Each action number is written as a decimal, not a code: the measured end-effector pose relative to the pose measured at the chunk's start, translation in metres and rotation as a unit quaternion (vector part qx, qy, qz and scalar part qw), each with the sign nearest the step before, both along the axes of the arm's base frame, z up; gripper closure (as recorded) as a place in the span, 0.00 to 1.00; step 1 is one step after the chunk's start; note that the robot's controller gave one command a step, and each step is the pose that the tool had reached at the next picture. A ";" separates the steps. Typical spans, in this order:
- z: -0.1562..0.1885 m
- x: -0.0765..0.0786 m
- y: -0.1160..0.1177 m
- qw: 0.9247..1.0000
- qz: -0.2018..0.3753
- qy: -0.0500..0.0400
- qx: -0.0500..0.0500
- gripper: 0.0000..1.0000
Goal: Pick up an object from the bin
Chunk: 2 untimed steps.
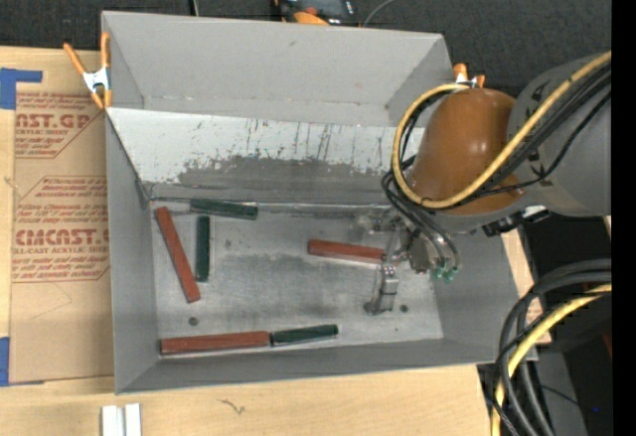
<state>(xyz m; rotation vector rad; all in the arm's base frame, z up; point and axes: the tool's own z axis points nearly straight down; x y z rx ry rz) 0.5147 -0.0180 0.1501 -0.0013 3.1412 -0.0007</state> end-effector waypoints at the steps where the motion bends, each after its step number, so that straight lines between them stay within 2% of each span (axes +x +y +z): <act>1: -0.080 0.053 -0.005 0.965 0.263 -0.002 0.001 0.00; 2: -0.078 0.054 -0.006 0.965 0.262 -0.003 0.000 1.00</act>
Offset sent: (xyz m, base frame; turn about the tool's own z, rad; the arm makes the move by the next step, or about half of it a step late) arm 0.0522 -0.0067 -0.0801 -0.5306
